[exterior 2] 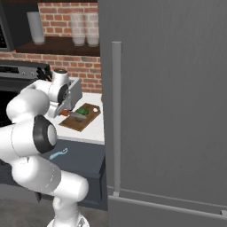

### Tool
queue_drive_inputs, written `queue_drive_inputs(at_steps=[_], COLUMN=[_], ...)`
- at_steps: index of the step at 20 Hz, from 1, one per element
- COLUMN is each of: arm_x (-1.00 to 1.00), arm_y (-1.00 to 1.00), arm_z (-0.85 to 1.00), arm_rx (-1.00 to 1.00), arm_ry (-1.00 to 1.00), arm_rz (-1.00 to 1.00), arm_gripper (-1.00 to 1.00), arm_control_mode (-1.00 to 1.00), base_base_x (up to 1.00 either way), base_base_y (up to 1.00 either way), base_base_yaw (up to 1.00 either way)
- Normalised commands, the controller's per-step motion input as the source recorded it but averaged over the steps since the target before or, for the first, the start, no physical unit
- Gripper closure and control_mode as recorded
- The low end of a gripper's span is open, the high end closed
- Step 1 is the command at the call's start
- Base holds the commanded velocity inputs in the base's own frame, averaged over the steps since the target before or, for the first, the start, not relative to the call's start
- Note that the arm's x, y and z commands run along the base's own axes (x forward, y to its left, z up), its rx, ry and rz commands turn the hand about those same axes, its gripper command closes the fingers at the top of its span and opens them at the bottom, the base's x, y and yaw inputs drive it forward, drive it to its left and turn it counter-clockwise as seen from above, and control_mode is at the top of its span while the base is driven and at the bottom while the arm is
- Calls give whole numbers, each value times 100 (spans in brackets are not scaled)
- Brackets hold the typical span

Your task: Place the appropriate cutting tool for cutting the broccoli skin on the cutting board.

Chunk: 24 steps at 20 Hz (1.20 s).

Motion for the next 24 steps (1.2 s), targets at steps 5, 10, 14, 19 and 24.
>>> queue_drive_inputs(at_steps=[5, 10, 14, 19, 24], arm_x=[28, 22, 14, 18, 37], arm_y=[0, 0, 0, 0, 0], arm_z=[-19, -30, -38, -30, -27], arm_rx=[-2, -5, -7, -3, 0], arm_ry=[0, 0, 0, 0, 0], arm_rz=[1, 0, 0, 0, 0], arm_gripper=[100, 100, 100, 100, 100], arm_control_mode=[-100, -100, -100, -100, -100], base_base_x=[0, 0, 0, 0, 0], base_base_y=[0, 0, 0, 0, 0], base_base_yaw=[0, 0, 0, 0, 0])
